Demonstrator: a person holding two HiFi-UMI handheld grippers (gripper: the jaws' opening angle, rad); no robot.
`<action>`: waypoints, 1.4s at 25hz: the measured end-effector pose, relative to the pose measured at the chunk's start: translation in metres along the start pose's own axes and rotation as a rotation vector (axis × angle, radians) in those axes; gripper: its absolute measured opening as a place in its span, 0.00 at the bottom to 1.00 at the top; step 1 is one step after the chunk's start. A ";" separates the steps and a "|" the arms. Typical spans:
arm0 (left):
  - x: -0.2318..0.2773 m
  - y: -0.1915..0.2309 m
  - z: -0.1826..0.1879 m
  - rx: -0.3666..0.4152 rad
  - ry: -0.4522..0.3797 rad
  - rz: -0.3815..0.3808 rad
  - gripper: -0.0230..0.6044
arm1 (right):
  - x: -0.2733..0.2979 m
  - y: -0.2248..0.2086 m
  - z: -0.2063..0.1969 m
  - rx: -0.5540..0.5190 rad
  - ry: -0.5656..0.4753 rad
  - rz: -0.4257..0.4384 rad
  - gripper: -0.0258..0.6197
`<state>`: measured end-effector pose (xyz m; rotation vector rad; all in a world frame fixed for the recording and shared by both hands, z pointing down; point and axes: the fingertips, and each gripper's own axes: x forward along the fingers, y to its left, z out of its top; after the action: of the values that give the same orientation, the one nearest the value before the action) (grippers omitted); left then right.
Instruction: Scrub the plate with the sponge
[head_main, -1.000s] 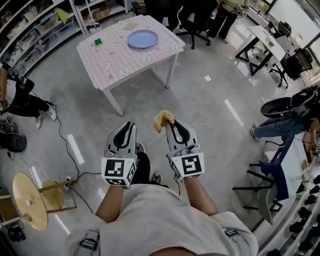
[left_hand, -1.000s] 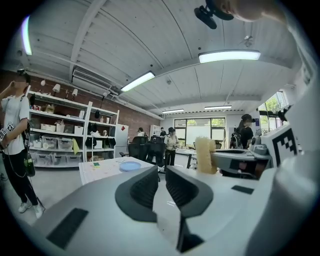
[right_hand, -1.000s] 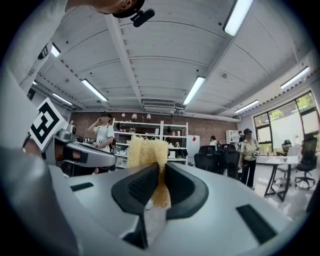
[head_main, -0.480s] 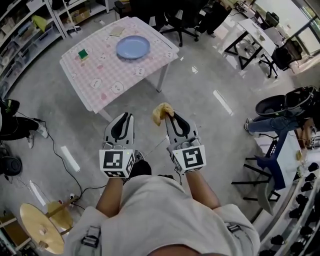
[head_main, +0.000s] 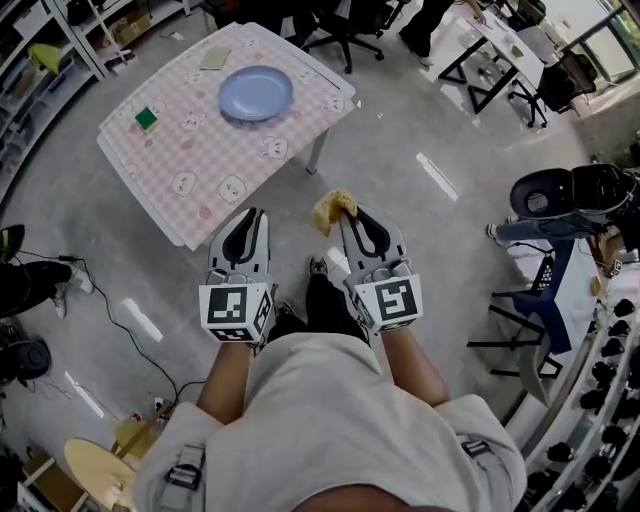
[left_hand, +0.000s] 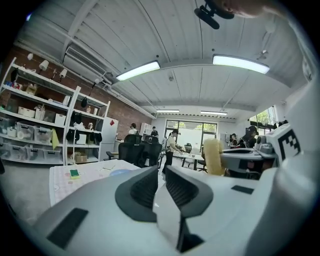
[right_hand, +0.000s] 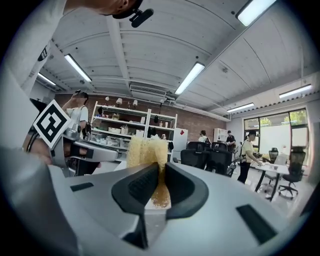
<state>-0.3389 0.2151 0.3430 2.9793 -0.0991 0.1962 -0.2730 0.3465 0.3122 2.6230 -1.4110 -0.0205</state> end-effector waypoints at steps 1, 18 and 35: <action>0.007 0.004 0.000 -0.002 0.006 0.000 0.13 | 0.007 -0.002 -0.001 -0.001 0.001 0.003 0.11; 0.191 0.076 -0.004 -0.058 0.112 0.109 0.13 | 0.171 -0.119 -0.020 0.055 -0.035 0.087 0.11; 0.304 0.217 -0.032 -0.218 0.225 0.303 0.13 | 0.386 -0.146 -0.065 0.057 0.103 0.293 0.11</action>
<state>-0.0583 -0.0112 0.4481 2.6906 -0.5097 0.5175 0.0673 0.1141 0.3799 2.3929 -1.7648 0.1902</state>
